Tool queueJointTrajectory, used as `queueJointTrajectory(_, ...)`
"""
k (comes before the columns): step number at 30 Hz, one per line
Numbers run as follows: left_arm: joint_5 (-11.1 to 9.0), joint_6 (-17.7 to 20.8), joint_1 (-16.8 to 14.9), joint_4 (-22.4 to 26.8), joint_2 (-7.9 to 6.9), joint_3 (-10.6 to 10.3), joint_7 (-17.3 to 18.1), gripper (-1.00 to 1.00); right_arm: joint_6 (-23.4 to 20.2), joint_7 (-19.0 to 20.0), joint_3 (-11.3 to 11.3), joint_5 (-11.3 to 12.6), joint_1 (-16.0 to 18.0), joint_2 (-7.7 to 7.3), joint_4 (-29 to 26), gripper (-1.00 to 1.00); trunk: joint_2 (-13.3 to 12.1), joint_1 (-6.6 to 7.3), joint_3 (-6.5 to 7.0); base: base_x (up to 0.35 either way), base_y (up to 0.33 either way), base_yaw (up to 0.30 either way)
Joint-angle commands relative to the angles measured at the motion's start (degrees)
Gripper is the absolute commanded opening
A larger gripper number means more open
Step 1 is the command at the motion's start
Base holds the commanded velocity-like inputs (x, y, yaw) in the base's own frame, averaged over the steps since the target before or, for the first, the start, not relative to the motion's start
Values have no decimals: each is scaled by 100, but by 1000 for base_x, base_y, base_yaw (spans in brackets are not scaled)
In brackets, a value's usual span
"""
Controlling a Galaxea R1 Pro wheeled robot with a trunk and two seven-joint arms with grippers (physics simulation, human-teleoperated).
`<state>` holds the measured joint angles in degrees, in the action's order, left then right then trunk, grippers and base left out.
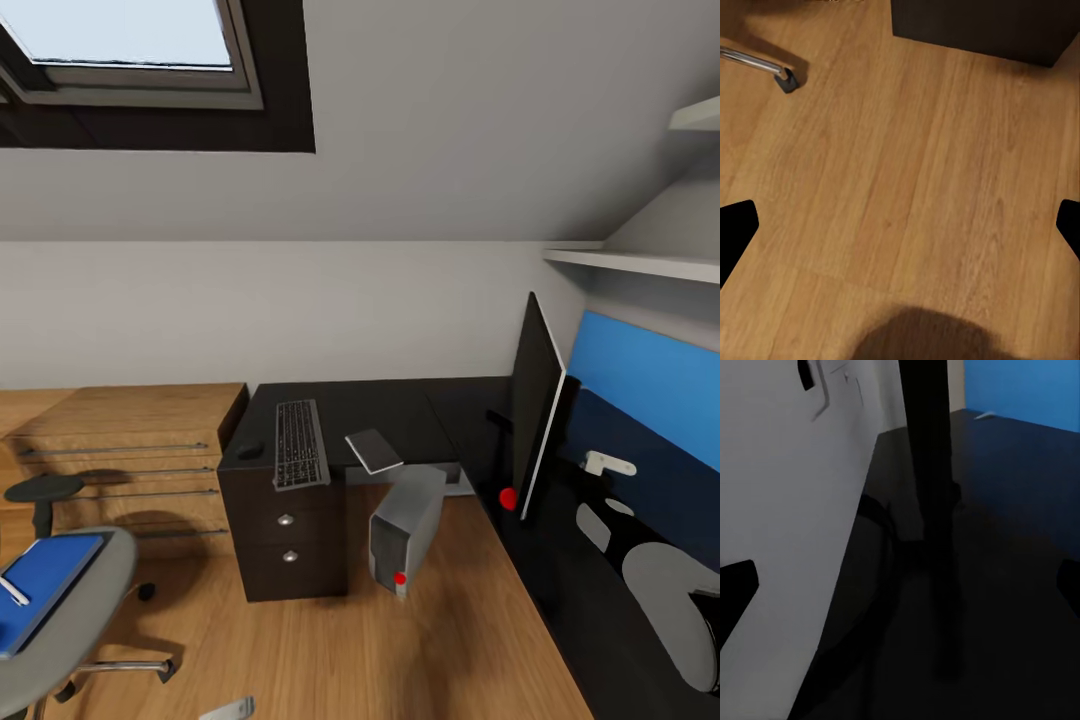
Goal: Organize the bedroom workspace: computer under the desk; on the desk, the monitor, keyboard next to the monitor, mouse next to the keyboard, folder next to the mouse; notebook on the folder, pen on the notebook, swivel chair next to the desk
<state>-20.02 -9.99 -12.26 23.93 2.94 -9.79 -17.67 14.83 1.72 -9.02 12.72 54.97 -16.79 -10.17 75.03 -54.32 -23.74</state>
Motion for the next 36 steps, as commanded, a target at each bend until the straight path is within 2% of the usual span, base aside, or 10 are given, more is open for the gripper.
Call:
queueJointTrajectory(1, -54, -24, -5, -2, -4, -49, -37, 100, 20, 21, -1, 39, 5, 0, 6, 100, 3, -1, -6, 211, 0, 0)
queueJointTrajectory(9, -54, -23, -5, -2, 2, -49, -35, 100, 20, 21, 53, 38, 5, 29, 14, 100, 3, -1, -6, 203, 0, 0)
queueJointTrajectory(26, -54, -15, -5, -9, 4, -49, -34, 100, 20, 20, 79, 36, 5, 103, 16, 100, 3, -1, -6, 13, -1, 0)
queueJointTrajectory(30, -54, -12, -5, -18, 4, -54, -34, 100, 100, 1, 118, -53, 5, 86, 62, 100, 3, -1, -6, 0, -55, 0)
queueJointTrajectory(31, -54, -18, -5, -19, 4, -50, -34, 100, 145, -293, 153, -262, 5, 64, 113, 100, 3, -1, -6, 0, -14, 0)
queueJointTrajectory(33, -54, -21, -5, -20, 6, -50, -34, 100, 149, -582, 167, -367, 5, 54, 191, 100, 3, -1, -6, 0, -8, 0)
queueJointTrajectory(35, -54, -27, -5, -20, 12, -49, -34, 100, 123, -1041, 173, -664, 5, -85, 320, 100, 3, -1, -6, 0, -3, 0)
queueJointTrajectory(36, -54, -27, -5, -20, 12, -49, -34, 100, 118, -1071, 173, -689, 5, -101, 328, 100, 3, -1, -6, 0, -1, 0)
